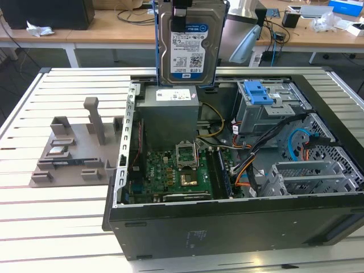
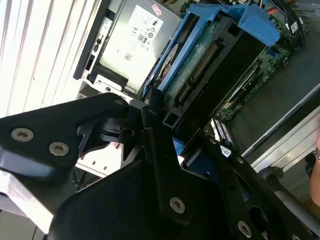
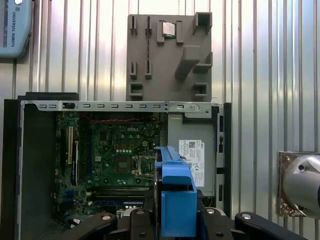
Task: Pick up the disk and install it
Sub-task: 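Pick up the disk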
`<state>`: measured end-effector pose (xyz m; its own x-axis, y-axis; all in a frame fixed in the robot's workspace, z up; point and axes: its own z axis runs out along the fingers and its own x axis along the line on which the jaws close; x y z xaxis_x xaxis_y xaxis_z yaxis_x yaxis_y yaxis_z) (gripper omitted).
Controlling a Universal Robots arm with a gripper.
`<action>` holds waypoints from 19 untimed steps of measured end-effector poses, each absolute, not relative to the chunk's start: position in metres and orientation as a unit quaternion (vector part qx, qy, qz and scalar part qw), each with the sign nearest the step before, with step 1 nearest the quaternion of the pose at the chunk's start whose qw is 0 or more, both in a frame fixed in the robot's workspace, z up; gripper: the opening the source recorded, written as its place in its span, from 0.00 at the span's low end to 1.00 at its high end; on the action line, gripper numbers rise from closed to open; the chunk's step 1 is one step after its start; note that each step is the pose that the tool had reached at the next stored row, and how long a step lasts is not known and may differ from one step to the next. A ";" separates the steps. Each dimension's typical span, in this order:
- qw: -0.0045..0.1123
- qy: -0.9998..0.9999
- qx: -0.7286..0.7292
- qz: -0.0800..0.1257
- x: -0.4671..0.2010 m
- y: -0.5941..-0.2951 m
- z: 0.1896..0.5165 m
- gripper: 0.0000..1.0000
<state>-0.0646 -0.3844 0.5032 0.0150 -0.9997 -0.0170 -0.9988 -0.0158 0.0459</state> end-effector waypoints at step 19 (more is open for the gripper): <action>0.010 -0.701 0.712 -0.023 -0.065 -0.443 0.503 0.37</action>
<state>-0.0646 -0.4426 0.5027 0.0150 -0.9997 -0.0183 -0.9988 -0.0158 0.0459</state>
